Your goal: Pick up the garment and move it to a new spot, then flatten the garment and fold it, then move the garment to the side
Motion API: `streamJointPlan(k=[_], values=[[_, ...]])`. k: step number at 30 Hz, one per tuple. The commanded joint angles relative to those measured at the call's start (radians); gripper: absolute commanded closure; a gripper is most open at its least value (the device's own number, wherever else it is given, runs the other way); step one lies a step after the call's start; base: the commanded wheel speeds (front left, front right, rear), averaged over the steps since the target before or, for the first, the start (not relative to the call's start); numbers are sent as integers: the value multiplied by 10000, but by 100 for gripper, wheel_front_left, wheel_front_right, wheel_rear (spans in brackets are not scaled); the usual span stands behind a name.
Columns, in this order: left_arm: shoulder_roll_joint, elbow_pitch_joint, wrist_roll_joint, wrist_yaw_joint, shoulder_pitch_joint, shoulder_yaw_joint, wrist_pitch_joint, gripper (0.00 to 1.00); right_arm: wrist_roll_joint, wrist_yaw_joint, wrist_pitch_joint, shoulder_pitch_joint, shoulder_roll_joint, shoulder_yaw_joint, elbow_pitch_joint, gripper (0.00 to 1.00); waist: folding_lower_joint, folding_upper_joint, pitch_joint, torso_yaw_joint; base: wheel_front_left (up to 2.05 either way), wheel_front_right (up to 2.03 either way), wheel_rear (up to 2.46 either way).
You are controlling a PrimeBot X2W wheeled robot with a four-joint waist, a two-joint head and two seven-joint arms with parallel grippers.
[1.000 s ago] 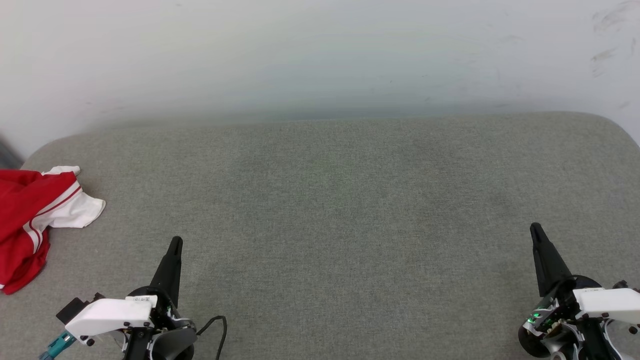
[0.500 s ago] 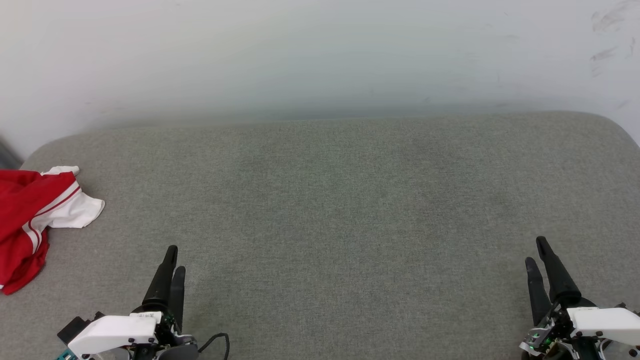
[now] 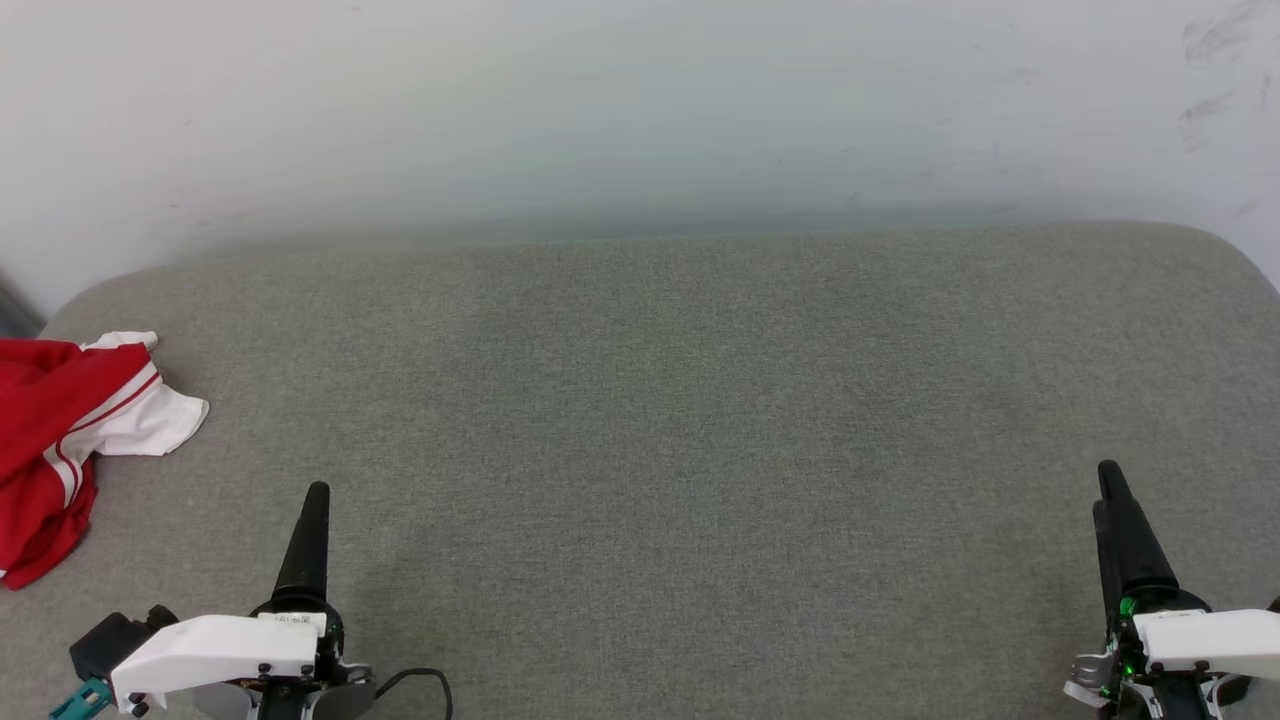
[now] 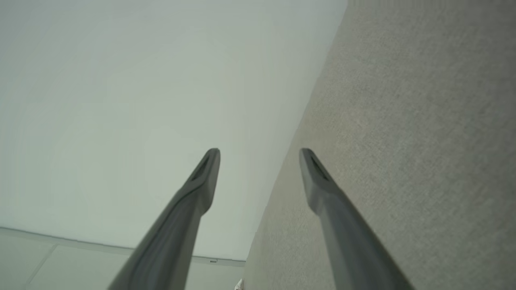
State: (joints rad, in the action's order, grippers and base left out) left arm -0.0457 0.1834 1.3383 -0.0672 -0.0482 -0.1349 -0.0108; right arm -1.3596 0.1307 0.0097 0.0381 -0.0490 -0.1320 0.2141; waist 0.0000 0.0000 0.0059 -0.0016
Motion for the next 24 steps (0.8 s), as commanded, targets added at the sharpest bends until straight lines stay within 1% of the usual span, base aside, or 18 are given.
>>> streamJointPlan(k=[1, 11, 14, 24], values=[[-33, -328, -477, 122, -50, 28, 113, 0, 502, 0, -98, 96, -21, -34, -333, 0, 0, 0, 2, 1, 0, 0, 0], [-37, -992, -2948, 833, 202, 448, 505, 0, 2634, 0, -488, -105, -21, 51, -1041, 0, 0, 0, 8, -5, 0, 0, 0], [-38, -1125, -3472, 1033, 279, 548, 613, 0, 3360, 0, -596, -193, -21, 148, -1274, 0, 0, 0, 10, -7, 0, 0, 0], [-41, -1474, -5412, 1444, 480, 934, 959, 0, 5534, 0, -941, -448, -21, 444, -1812, 0, 0, 0, 28, -8, 0, 0, 0]])
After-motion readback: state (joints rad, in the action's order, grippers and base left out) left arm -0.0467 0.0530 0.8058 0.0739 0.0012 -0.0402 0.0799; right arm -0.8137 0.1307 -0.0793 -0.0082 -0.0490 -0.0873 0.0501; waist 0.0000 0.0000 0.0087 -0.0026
